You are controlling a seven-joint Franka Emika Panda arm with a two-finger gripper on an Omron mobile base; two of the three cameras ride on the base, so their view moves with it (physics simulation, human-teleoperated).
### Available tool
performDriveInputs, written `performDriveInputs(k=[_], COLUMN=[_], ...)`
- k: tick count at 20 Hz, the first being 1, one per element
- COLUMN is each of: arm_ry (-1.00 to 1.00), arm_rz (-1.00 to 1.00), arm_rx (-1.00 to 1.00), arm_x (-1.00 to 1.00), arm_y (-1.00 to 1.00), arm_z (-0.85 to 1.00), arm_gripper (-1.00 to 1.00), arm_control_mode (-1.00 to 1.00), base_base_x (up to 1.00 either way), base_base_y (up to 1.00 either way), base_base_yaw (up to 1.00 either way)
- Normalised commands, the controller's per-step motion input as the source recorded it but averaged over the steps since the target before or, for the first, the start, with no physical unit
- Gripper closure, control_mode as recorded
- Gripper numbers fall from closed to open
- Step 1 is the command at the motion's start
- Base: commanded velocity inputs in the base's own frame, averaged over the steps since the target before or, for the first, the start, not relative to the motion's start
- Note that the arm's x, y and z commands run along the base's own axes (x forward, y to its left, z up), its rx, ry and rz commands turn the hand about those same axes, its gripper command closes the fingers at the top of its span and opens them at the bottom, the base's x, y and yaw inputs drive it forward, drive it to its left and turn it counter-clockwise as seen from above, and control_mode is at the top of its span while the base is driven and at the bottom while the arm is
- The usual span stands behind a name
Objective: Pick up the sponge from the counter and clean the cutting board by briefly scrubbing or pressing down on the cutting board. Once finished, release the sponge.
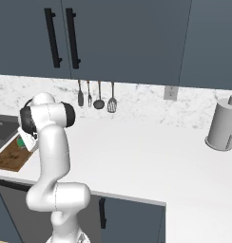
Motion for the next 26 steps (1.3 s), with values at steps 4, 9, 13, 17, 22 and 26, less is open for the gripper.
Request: performDriveInputs(k=[4, 9, 13, 17, 22, 26], arm_ry=[0.0, 0.0, 0.01, 0.06, 0.07, 0.09], arm_rz=[-0.01, -0.05, -0.12, -0.16, -0.17, -0.16], arm_rx=[0.0, 0.02, 0.05, 0.02, 0.02, 0.01], arm_x=[-1.0, -1.0, -1.0, -1.0, -1.0, -1.0], arm_y=[0.0, 0.0, 0.0, -0.01, -0.02, -0.01], arm_z=[-0.68, -0.6, -0.36, -0.49, -0.42, -0.42], arm_gripper=[1.0, 1.0, 1.0, 1.0, 1.0, 1.0], arm_control_mode=[-1.0, -1.0, -1.0, -1.0, -1.0, -1.0], base_base_x=[0.0, 0.0, 0.0, 0.0, 0.0, 0.0], base_base_y=[0.0, 0.0, 0.0, 0.0, 0.0, 0.0], base_base_yaw=[0.0, 0.0, 0.0, 0.0, 0.0, 0.0])
